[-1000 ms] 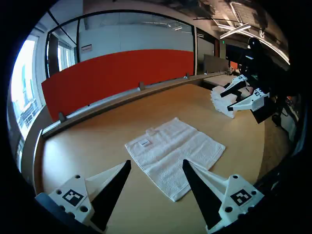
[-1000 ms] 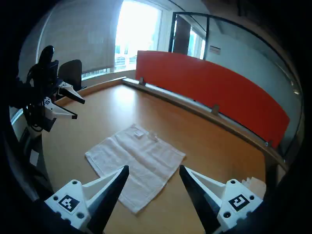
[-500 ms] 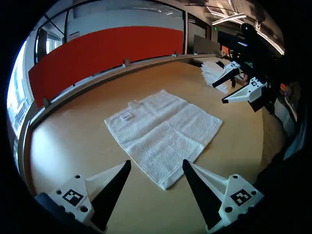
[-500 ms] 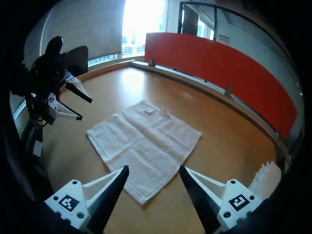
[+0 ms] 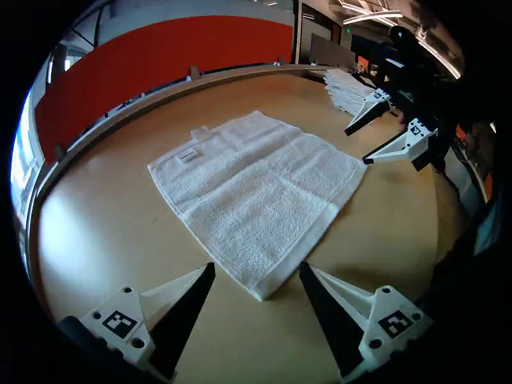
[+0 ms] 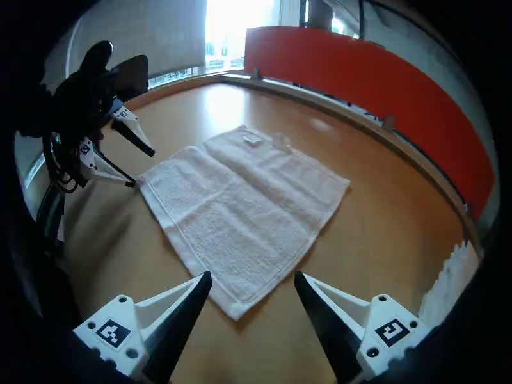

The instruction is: Fold towel

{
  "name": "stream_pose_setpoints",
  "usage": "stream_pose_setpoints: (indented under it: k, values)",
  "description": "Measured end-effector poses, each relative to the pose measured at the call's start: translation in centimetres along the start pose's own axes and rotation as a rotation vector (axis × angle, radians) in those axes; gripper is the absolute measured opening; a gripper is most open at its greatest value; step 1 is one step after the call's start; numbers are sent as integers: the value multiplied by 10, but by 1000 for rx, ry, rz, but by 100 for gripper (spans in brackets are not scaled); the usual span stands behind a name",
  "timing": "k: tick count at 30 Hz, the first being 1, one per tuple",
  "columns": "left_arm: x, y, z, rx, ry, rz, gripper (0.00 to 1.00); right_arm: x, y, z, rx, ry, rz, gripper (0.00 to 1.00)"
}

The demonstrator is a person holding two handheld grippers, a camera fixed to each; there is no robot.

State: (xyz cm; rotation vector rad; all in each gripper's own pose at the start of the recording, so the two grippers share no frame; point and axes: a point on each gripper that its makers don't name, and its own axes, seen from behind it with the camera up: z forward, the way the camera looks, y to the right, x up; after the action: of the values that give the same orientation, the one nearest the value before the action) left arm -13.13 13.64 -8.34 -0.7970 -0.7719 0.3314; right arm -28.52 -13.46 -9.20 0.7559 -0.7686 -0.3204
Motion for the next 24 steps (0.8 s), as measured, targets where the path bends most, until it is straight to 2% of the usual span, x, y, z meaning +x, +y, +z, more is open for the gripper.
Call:
stream_pose_setpoints:
  k: [11, 24]
  values:
    - [-14, 4, 10, -9, -36, -10, 98, -26, -2, 11, 22, -50, 16, 100]
    - [-16, 5, 10, 16, -39, -2, 98, -29, -4, 13, 37, -42, 18, 97]
